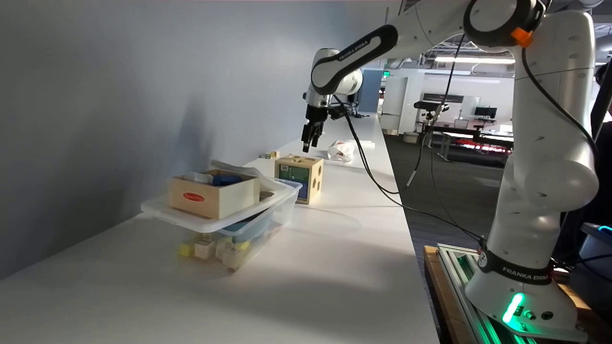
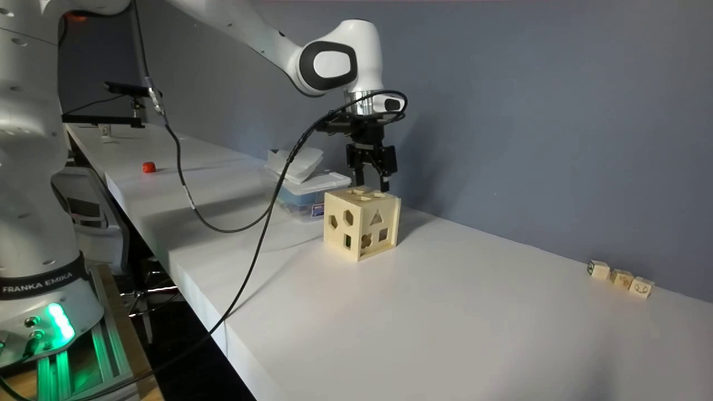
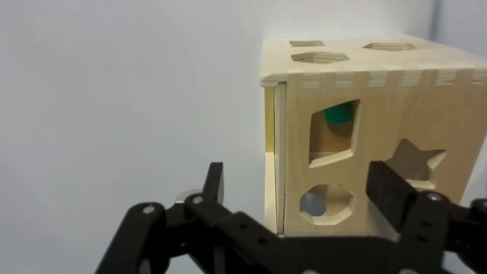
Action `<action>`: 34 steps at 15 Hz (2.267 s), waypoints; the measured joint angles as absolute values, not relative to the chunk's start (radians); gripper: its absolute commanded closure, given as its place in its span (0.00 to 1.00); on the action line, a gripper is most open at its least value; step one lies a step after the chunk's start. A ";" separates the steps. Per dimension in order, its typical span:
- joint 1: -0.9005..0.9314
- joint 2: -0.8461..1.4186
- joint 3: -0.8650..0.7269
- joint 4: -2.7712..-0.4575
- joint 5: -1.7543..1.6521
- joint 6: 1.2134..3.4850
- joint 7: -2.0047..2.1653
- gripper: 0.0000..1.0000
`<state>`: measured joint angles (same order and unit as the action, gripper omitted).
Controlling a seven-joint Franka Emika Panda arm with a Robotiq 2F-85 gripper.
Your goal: Move the toy box forward, then turn it upside down
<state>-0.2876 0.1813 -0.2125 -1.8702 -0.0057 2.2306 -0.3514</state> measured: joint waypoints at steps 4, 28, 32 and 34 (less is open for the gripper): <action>-0.299 0.163 -0.218 -1.873 0.007 2.247 -0.393 0.00; -0.355 0.189 -0.219 -1.919 0.156 2.253 -0.558 0.00; -0.343 0.203 -0.217 -1.919 0.148 2.249 -0.549 0.00; -0.339 0.208 -0.217 -1.919 0.137 2.250 -0.528 0.00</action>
<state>-0.3394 0.2077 -0.2172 -1.9188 0.1367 2.2497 -0.5281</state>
